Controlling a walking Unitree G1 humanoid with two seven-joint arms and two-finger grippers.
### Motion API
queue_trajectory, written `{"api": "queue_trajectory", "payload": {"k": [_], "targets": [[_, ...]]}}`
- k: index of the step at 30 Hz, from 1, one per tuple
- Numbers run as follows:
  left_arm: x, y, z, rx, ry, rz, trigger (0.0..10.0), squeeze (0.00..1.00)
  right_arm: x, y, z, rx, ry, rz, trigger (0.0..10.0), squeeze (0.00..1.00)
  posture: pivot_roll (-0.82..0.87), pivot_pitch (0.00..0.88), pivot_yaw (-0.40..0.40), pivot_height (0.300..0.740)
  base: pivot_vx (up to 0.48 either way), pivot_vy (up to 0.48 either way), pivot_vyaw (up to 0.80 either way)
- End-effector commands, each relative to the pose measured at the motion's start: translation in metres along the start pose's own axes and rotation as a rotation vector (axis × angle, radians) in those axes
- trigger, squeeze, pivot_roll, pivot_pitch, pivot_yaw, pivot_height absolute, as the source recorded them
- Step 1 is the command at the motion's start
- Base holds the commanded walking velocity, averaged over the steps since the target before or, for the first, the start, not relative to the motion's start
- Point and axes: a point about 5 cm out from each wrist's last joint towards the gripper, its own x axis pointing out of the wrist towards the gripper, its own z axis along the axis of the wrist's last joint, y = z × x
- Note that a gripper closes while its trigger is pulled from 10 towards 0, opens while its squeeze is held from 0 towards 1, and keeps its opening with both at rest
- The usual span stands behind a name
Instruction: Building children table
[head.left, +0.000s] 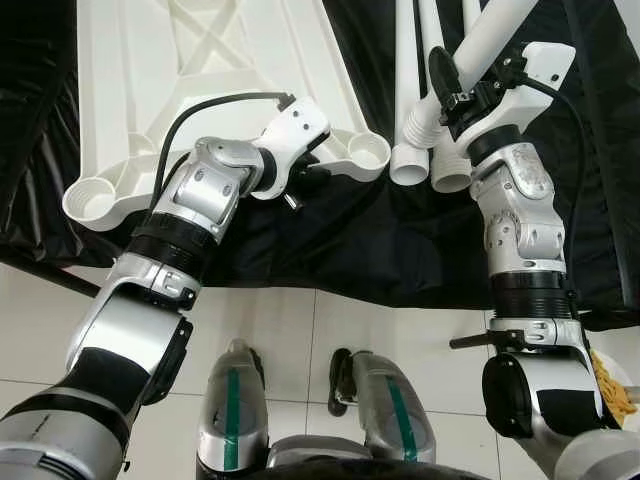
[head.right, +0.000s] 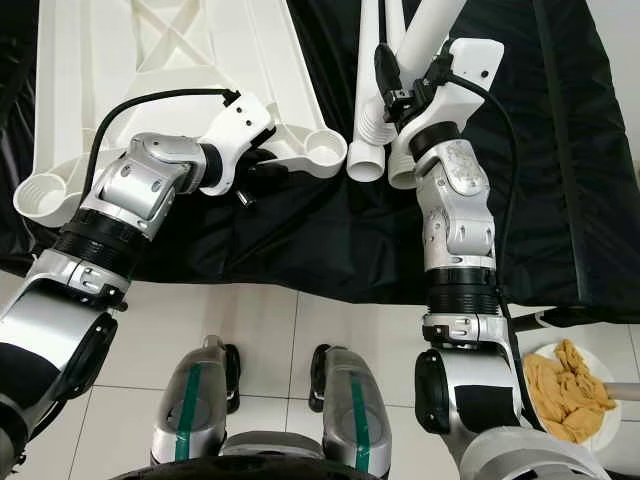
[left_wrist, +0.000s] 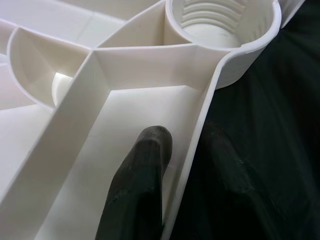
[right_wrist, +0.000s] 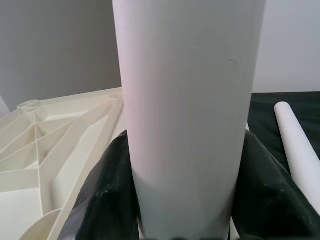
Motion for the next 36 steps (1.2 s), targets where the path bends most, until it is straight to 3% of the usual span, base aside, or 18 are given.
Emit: {"api": "queue_trajectory", "payload": {"k": [1,2,3,11,12,19,25,31,36], "targets": [[-0.012,0.027,-0.007,-0.01,0.037,0.437,10.0,0.0,-0.001,-0.002,0.005,-0.001,-0.025,-0.009,10.0,0.0,0.08,0.07,-0.009,0.74,0.0,0.0,0.0],[-0.013,0.028,-0.008,-0.028,0.041,0.442,10.0,0.0,-0.001,-0.002,0.005,-0.001,-0.024,-0.009,10.0,0.0,0.09,0.071,-0.01,0.74,0.0,0.0,0.0],[-0.014,0.028,-0.01,-0.042,0.045,0.445,10.0,1.0,0.0,-0.002,0.005,-0.001,-0.024,-0.008,10.0,0.0,0.09,0.073,-0.011,0.74,0.0,0.0,0.0],[-0.016,0.03,-0.01,-0.045,0.05,0.458,10.0,1.0,0.001,-0.002,0.005,0.0,-0.025,-0.006,10.0,0.0,0.09,0.074,-0.014,0.74,0.0,0.0,0.0],[-0.016,0.029,-0.006,-0.032,0.042,0.447,10.0,0.0,0.001,-0.002,0.005,0.0,-0.025,-0.006,10.0,0.0,0.09,0.073,-0.015,0.74,0.0,0.0,0.0],[-0.013,0.025,-0.001,-0.03,0.027,0.434,10.0,0.0,0.002,-0.002,0.005,-0.002,-0.028,-0.006,10.0,0.0,0.09,0.075,-0.014,0.74,0.0,0.0,0.0],[-0.011,0.023,-0.002,-0.084,0.021,0.442,10.0,0.0,0.002,-0.002,0.006,-0.003,-0.031,-0.006,10.0,0.0,0.09,0.076,-0.012,0.74,0.0,0.0,0.0],[-0.01,0.023,-0.002,-0.196,-0.021,0.503,10.0,0.0,0.002,-0.002,0.007,-0.002,-0.035,-0.011,10.0,0.0,0.09,0.076,-0.009,0.74,0.0,0.0,0.0],[-0.009,0.019,-0.003,-0.211,-0.032,0.521,10.0,0.0,0.002,-0.003,0.007,0.0,-0.035,-0.013,10.0,0.0,0.09,0.076,-0.012,0.74,0.0,0.0,0.0]]}}
